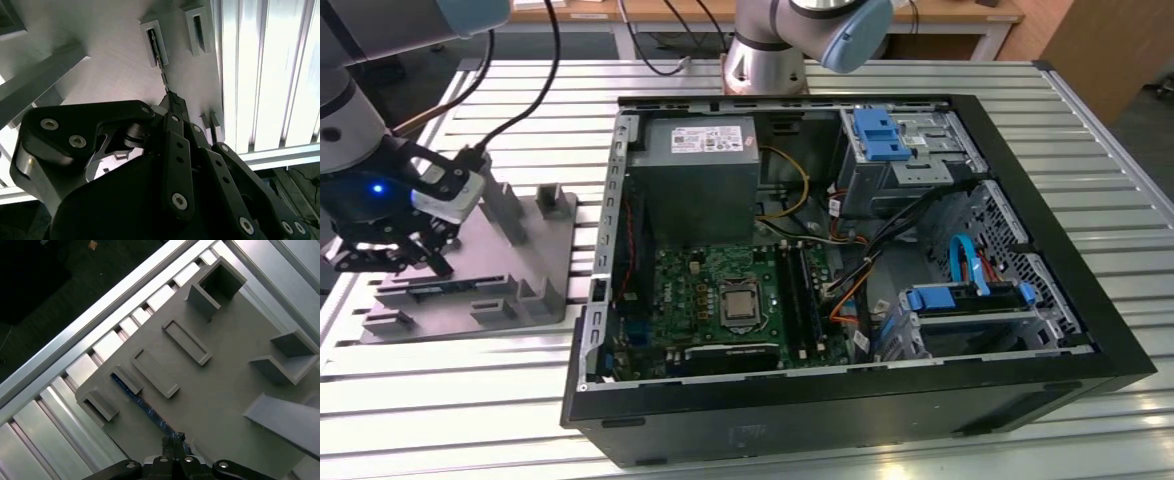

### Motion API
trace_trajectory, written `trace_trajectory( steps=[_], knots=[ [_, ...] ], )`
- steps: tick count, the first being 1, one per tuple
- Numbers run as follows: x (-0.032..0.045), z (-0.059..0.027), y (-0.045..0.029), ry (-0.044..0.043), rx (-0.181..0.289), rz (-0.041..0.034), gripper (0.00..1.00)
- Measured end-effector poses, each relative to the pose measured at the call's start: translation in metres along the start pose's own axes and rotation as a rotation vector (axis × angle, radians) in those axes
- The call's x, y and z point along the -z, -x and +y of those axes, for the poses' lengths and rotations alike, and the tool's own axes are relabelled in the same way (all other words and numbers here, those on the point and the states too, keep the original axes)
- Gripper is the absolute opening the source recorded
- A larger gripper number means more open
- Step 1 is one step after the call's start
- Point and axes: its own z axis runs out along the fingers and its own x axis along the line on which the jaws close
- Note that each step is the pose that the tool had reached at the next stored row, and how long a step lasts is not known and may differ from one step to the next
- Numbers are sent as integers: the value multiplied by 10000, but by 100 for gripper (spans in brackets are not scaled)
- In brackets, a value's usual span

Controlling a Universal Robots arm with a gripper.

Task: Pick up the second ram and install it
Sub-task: 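Pick up the second ram and move it above second insertion slot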

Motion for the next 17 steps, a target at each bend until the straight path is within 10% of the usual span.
trace_trajectory(
  steps=[17],
  knots=[
    [-1, 0, 0, -38, 1604, 53, 10]
  ],
)
